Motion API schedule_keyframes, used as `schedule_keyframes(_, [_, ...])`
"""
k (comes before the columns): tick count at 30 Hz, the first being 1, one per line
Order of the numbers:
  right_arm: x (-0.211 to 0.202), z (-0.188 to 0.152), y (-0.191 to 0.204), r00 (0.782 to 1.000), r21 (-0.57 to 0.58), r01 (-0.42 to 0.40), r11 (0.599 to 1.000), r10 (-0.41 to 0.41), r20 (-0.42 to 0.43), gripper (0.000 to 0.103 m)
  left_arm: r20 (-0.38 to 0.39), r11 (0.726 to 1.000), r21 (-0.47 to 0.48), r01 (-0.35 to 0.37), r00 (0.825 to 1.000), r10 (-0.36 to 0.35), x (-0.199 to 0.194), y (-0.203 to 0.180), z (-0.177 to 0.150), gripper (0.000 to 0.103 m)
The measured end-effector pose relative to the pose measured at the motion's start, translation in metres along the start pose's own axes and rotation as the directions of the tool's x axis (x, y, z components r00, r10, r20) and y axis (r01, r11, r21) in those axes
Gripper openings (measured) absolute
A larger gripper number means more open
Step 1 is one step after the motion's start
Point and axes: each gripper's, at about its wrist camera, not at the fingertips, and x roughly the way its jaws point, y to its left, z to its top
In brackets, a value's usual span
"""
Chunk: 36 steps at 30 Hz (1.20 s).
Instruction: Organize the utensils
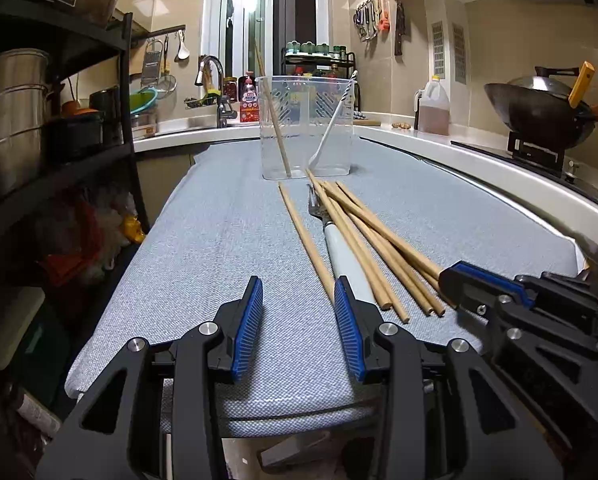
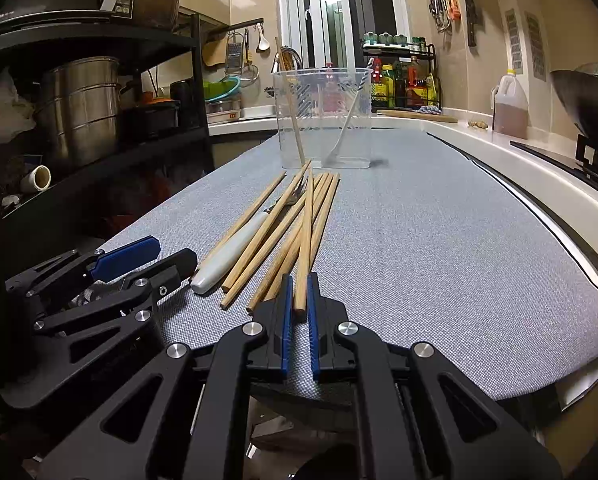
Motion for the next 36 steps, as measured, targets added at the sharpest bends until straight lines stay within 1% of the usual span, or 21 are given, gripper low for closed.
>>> schedule_keyframes(3, [0.000,0.000,0.000,1.000,0.002,0.001,1.000,-0.001,-0.001,0.007,-0.006,1.000,0.011,0.002,1.000,-0.002,0.002,-0.003,-0.001,0.038])
schedule_keyframes(6, [0.000,-0.001,-0.002,1.000,0.006,0.003,1.000,-0.003,-0.002,0.007,-0.001,1.000,0.016,-0.005,1.000,0.005,0.003,-0.005,-0.003,0.042])
schedule_keyframes(8, [0.000,-0.001,-0.003,1.000,0.007,0.002,1.000,-0.002,-0.001,0.007,0.007,1.000,0.023,-0.015,1.000,0.015,0.004,-0.006,-0.006,0.048])
schedule_keyframes(9, [0.000,-0.001,-0.002,1.000,0.005,0.003,1.000,-0.003,-0.001,0.007,-0.002,0.999,0.028,-0.024,1.000,0.024,0.006,-0.007,-0.007,0.049])
schedule_keyframes(11, [0.000,-0.001,-0.002,1.000,0.004,0.003,1.000,-0.003,0.000,0.007,0.022,1.000,0.009,-0.030,0.999,0.029,0.005,-0.005,-0.010,0.052])
schedule_keyframes(15, [0.001,-0.002,-0.001,1.000,0.001,0.001,1.000,-0.001,0.000,0.007,0.024,1.000,-0.004,-0.024,0.999,0.024,0.006,-0.003,-0.009,0.052])
schedule_keyframes(16, [0.001,-0.003,-0.001,1.000,0.000,0.002,1.000,-0.002,0.001,0.007,0.024,1.000,-0.003,-0.019,1.000,0.019,0.005,-0.002,-0.010,0.051])
schedule_keyframes(17, [0.001,-0.003,-0.001,1.000,0.001,0.002,1.000,-0.002,0.001,0.007,0.022,1.000,0.000,-0.009,1.000,0.009,0.006,-0.001,-0.009,0.042])
schedule_keyframes(20, [0.001,-0.003,-0.001,1.000,0.001,0.003,1.000,-0.003,0.001,0.007,0.019,1.000,0.015,0.018,1.000,-0.018,0.007,-0.004,-0.008,0.024])
schedule_keyframes(21, [0.000,-0.003,-0.001,1.000,0.000,0.002,1.000,-0.002,0.001,0.007,0.018,1.000,0.017,0.022,1.000,-0.022,0.007,-0.004,-0.008,0.020])
schedule_keyframes(22, [0.000,-0.003,-0.001,1.000,0.000,0.003,1.000,-0.003,0.001,0.007,0.017,0.999,0.018,0.044,0.999,-0.044,0.007,-0.003,-0.008,0.012])
schedule_keyframes(23, [0.000,-0.002,-0.001,1.000,0.001,0.002,1.000,-0.002,0.000,0.007,0.014,0.998,0.012,0.063,0.998,-0.063,0.007,-0.003,-0.007,0.009])
schedule_keyframes(25, [0.000,-0.002,-0.002,1.000,0.004,0.007,1.000,-0.007,-0.004,0.007,0.001,0.997,-0.007,0.075,0.997,-0.075,0.008,0.000,-0.006,0.008])
schedule_keyframes(29, [-0.002,0.001,-0.005,1.000,0.019,0.018,1.000,-0.018,-0.002,0.007,-0.020,0.997,-0.027,0.074,0.997,-0.074,0.004,0.005,-0.001,0.008])
schedule_keyframes(31, [-0.006,0.004,-0.008,1.000,0.024,0.020,1.000,-0.020,0.009,0.007,-0.028,0.995,-0.022,0.101,0.994,-0.101,-0.001,0.009,0.003,0.008])
schedule_keyframes(36, [-0.016,0.015,-0.010,0.999,0.029,0.019,0.999,-0.020,0.043,0.007,0.021,0.994,-0.051,0.098,0.995,-0.097,-0.013,0.019,0.022,0.007])
